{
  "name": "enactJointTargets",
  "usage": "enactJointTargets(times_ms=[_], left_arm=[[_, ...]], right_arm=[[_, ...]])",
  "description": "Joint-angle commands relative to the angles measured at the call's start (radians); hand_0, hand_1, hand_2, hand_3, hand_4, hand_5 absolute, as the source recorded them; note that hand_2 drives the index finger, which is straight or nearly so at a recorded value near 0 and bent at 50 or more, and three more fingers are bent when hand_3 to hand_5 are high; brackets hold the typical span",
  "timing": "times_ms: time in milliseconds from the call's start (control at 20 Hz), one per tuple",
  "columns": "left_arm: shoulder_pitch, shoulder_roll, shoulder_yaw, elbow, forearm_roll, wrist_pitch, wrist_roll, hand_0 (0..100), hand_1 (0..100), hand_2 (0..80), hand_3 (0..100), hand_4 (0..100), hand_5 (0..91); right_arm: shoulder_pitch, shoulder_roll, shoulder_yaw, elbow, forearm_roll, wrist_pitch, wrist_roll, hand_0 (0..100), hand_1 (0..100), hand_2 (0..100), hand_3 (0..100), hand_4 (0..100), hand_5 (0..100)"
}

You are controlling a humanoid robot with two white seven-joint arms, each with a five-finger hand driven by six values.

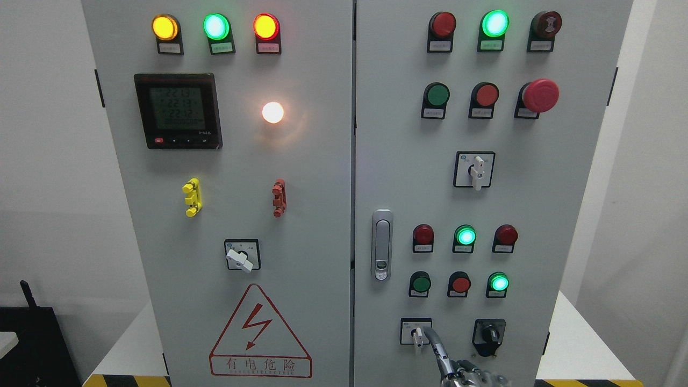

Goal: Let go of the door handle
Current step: 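Raise the right hand toward the silver latch handle on the door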

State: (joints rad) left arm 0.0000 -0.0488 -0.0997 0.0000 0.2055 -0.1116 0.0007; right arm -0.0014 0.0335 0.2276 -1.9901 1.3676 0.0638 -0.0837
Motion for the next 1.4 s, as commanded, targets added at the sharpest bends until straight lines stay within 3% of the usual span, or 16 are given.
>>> enactJointTargets(times_ms=[0, 200, 351, 751, 901, 1352], left_arm=[[0.032, 0.000, 0.000, -0.031, -0.001, 0.000, 0.001, 12, 39, 0.0, 0, 0, 0.0], [0.032, 0.000, 0.000, -0.031, 0.000, 0.000, 0.001, 12, 39, 0.0, 0, 0, 0.0], [0.032, 0.000, 0.000, -0.031, 0.000, 0.000, 0.001, 12, 39, 0.0, 0, 0, 0.0], [0.032, 0.000, 0.000, -0.031, 0.000, 0.000, 0.001, 12, 39, 0.0, 0, 0, 0.0], [0.032, 0.001, 0.000, -0.031, 0.000, 0.000, 0.001, 12, 39, 0.0, 0, 0, 0.0], [0.032, 0.000, 0.000, -0.031, 0.000, 0.000, 0.001, 12, 39, 0.0, 0, 0, 0.0]], right_arm=[[-0.051, 0.066, 0.003, 0.011, 0.051, 0.008, 0.015, 37, 12, 0, 81, 81, 98], [-0.091, 0.069, 0.029, 0.022, 0.059, 0.014, 0.053, 37, 12, 0, 80, 82, 98], [-0.115, 0.086, 0.042, 0.043, 0.059, 0.014, 0.055, 38, 11, 0, 80, 82, 98], [-0.167, 0.086, 0.068, 0.083, 0.062, 0.014, 0.058, 38, 10, 0, 80, 82, 97], [-0.169, 0.086, 0.069, 0.089, 0.070, 0.016, 0.091, 38, 9, 0, 80, 82, 97], [-0.236, 0.086, 0.072, 0.135, 0.067, 0.040, 0.098, 38, 8, 0, 80, 82, 97]])
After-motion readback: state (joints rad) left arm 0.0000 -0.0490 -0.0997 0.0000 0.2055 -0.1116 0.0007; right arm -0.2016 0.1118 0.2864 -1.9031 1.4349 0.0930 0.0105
